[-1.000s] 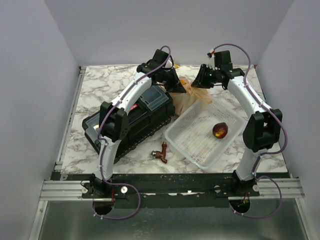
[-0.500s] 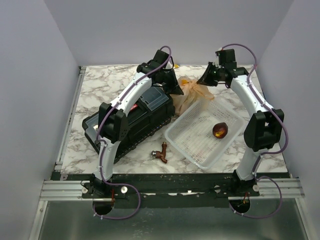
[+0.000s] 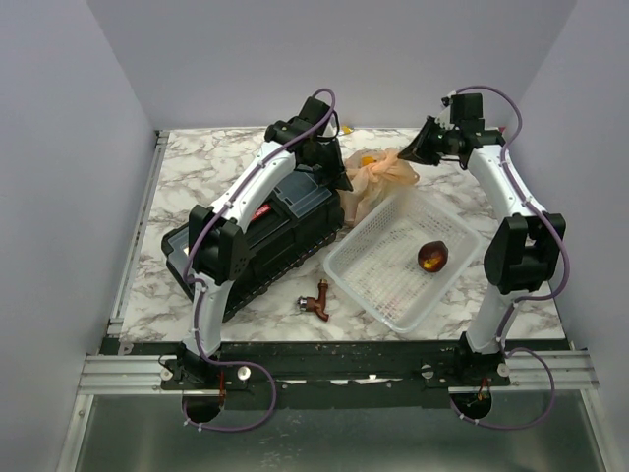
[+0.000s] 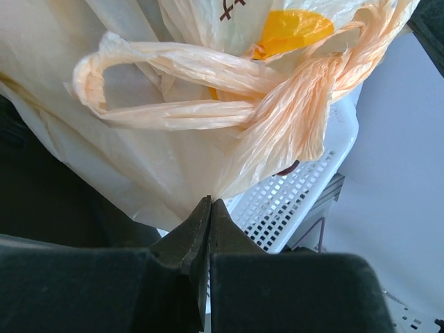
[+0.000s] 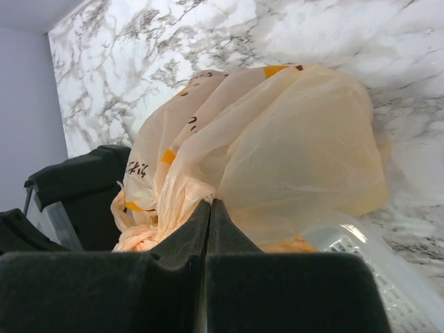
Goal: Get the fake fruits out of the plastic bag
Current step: Untie the plastic bag at the center of the board.
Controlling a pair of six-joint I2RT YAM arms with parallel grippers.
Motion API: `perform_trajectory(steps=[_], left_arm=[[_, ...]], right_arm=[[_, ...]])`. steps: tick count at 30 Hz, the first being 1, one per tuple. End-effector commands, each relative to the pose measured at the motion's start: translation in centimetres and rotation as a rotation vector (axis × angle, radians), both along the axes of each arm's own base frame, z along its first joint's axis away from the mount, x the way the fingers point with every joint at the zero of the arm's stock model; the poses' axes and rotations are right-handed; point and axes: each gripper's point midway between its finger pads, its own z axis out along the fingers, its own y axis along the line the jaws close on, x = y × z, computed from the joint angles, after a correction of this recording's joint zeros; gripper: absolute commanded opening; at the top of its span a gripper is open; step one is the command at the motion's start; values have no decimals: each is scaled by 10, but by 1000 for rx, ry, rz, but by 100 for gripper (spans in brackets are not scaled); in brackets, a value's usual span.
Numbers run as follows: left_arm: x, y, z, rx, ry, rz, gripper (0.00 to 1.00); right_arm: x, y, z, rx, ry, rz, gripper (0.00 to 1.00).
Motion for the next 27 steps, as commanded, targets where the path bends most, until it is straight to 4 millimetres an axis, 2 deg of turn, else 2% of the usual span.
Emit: perform_trajectory(steps=[1,5,7,10,13,15,19,24,27], left_arm=[[-19,2,27,-6,0,-35,3],[-12,3,44,-14,-68,-23,36],[-8,2,52,-27,-102,-13,46],[-2,-3,62,-40,-153,-7,57],[6,-6,65,-16,-208,14,68],[15,-9,64,-2,-235,43,80],[31,-16,64,40,-331,95,82],[40,-20,58,79,-394,120,73],[42,-22,53,83,-393,123,63]], right_arm=[[-6,13,8,75,-5,75,1],[-14,16,9,95,-6,89,1],[-17,18,10,95,-8,108,1],[-20,20,14,107,-12,126,1],[-22,21,17,113,-13,129,1],[-23,20,20,110,-18,126,1],[-26,18,23,94,-22,125,1],[-30,18,23,92,-17,134,1],[-31,18,25,89,-25,134,1]])
